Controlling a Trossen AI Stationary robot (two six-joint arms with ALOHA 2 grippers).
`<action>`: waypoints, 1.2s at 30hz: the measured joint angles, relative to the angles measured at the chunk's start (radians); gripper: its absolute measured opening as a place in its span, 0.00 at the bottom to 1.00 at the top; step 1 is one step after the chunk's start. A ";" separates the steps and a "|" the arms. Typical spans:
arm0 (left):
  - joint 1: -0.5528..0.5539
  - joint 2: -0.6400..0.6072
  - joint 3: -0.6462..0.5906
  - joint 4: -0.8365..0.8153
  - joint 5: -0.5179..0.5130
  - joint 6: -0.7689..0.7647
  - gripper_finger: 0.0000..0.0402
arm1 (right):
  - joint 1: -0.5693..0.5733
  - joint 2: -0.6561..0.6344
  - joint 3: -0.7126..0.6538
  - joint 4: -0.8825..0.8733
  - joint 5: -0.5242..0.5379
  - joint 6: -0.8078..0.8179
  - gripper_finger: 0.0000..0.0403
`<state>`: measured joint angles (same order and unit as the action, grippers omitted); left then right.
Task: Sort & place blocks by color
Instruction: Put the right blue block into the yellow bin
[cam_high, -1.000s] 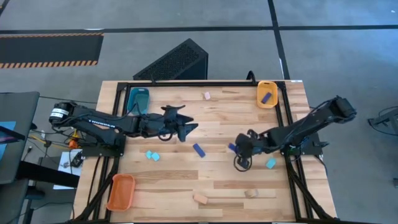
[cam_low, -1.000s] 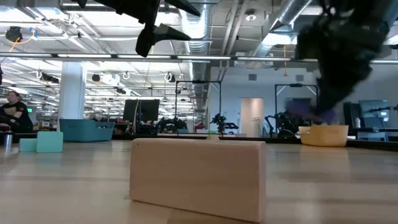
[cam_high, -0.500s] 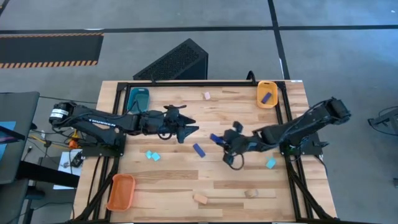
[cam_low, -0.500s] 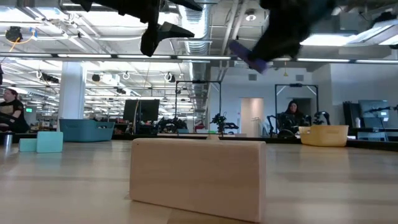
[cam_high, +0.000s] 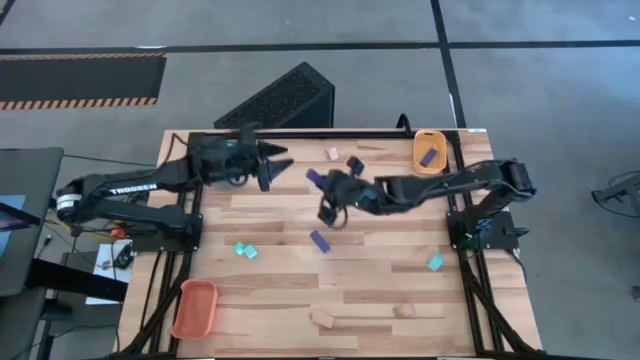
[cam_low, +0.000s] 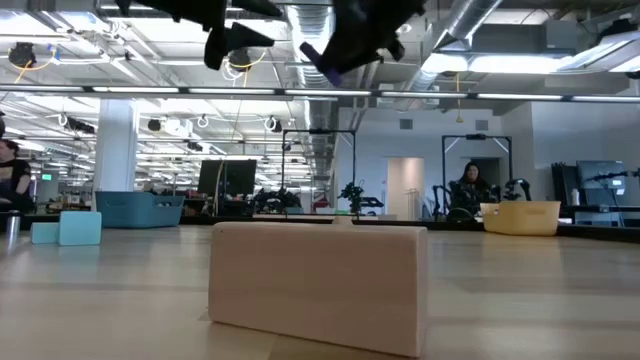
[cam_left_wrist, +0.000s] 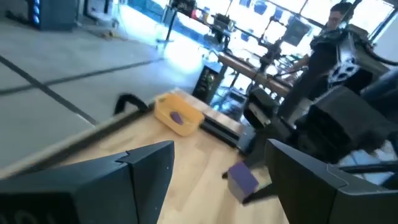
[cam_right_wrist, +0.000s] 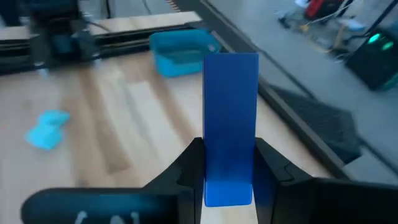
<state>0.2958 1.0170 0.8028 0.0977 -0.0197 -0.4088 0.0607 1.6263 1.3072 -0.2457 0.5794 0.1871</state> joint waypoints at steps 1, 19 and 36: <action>0.039 0.002 0.000 -0.001 0.045 0.007 0.60 | -0.018 0.008 0.016 -0.004 -0.001 -0.030 0.23; 0.266 0.197 0.000 0.213 0.391 -0.004 0.60 | -0.164 0.148 0.211 -0.002 0.077 -0.433 0.23; 0.282 0.268 0.000 0.326 0.369 -0.055 0.60 | -0.342 0.099 0.189 -0.466 0.040 -0.077 0.23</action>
<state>0.5780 1.2850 0.8032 0.4240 0.3490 -0.4637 -0.2813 1.7249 1.4965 -0.7113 0.6193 0.1097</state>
